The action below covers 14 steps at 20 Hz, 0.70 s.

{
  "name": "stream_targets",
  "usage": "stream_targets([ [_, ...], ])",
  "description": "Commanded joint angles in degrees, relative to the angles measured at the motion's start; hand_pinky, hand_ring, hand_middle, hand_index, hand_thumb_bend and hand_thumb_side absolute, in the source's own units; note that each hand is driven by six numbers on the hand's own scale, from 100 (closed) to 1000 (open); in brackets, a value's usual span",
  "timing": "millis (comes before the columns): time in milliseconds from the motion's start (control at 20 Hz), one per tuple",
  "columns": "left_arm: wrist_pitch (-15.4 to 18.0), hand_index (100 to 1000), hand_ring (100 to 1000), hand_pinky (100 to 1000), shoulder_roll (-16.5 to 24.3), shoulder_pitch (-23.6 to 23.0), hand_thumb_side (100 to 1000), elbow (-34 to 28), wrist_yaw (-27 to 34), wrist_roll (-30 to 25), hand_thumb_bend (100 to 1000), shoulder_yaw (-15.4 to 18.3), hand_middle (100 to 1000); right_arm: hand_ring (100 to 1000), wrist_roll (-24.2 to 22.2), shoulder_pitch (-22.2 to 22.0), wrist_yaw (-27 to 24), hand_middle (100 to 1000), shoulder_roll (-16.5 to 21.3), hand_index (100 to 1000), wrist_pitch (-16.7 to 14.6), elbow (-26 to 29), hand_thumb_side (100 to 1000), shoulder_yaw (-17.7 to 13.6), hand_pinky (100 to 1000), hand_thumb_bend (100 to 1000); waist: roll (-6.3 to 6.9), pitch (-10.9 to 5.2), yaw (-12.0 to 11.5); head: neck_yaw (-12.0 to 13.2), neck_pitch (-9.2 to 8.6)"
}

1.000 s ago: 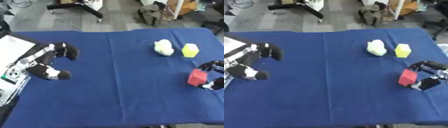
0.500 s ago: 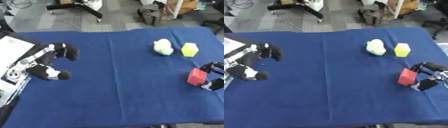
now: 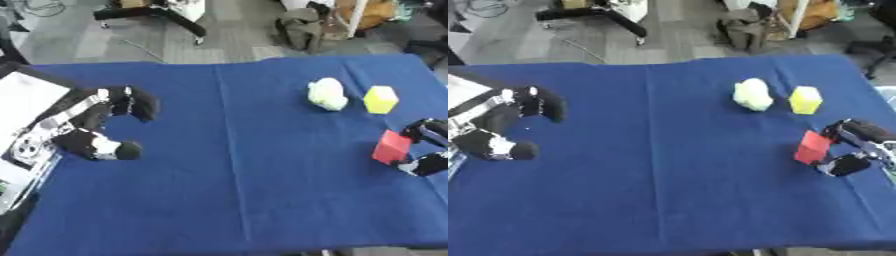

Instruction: Pick up the objects with one hand, pass them to the other hand, and then place them into the box on the other side of the table.

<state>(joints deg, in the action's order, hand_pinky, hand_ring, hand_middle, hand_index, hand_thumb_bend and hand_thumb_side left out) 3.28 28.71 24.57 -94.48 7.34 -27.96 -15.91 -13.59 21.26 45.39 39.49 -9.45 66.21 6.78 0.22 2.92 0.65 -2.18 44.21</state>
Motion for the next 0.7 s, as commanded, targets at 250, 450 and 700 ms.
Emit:
stream_targets([
  [250, -0.06, 763, 666, 712, 0.80, 0.34, 493, -0.28, -0.23, 0.28, 784, 0.92, 643, 561, 5.89, 0.35, -2.08, 444, 1.73, 526, 0.02, 5.06, 249, -0.64, 723, 176, -0.23, -0.50, 0.00, 0.17, -0.09],
  [450, -0.18, 761, 664, 710, 0.91, 0.28, 494, 0.02, -0.33, 0.71, 778, 1.16, 640, 527, 8.31, 0.05, -4.05, 404, 1.61, 487, -0.52, 11.40, 187, 0.02, 699, 134, -0.20, -0.50, 0.08, 0.50, -0.09],
  [700, -0.75, 758, 659, 706, 1.25, 0.33, 508, 0.99, -0.89, 2.05, 752, 1.66, 636, 515, 10.30, 0.52, -4.32, 390, 0.24, 472, -2.51, 23.50, 150, 2.73, 689, 100, -0.09, -0.49, 0.04, 1.41, -0.09],
])
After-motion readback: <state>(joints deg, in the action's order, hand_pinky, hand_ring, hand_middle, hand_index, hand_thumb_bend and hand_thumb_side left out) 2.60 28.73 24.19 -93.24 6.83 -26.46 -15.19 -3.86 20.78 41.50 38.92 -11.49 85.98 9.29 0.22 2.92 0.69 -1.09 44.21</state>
